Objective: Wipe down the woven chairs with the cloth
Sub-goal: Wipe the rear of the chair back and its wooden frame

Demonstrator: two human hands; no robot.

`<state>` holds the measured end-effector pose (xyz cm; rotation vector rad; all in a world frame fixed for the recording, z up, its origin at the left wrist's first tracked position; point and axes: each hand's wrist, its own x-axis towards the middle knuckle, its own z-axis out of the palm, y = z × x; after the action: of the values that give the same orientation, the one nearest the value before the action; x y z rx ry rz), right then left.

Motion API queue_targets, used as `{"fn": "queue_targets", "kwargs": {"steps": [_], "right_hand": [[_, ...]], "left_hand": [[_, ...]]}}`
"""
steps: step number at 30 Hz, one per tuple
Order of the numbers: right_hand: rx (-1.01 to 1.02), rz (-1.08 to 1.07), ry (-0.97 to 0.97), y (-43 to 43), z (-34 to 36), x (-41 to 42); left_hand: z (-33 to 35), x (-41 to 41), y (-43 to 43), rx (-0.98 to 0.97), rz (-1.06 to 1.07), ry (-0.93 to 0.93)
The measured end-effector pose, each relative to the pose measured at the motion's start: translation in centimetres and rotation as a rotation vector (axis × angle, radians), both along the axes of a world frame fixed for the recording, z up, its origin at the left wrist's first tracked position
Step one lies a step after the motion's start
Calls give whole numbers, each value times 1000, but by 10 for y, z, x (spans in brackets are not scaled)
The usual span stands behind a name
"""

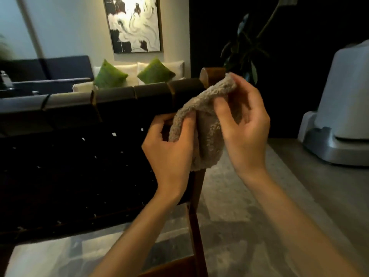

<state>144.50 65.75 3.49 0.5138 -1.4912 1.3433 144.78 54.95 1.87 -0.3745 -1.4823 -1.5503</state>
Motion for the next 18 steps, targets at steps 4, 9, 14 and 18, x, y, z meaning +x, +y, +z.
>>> {"fn": "queue_targets", "kwargs": {"steps": [4, 9, 14, 18], "right_hand": [[44, 12, -56, -15, -11, -16], [71, -20, -38, -23, -25, -38], [102, -83, -85, -24, -66, -49], [102, -13, -265, -27, -119, -57]], "left_hand": [[-4, -8, 8, 65, -10, -75], [-15, -24, 5, 43, -30, -95], [-54, -35, -1, -55, 25, -96], [-102, -46, -6, -113, 69, -220]]}}
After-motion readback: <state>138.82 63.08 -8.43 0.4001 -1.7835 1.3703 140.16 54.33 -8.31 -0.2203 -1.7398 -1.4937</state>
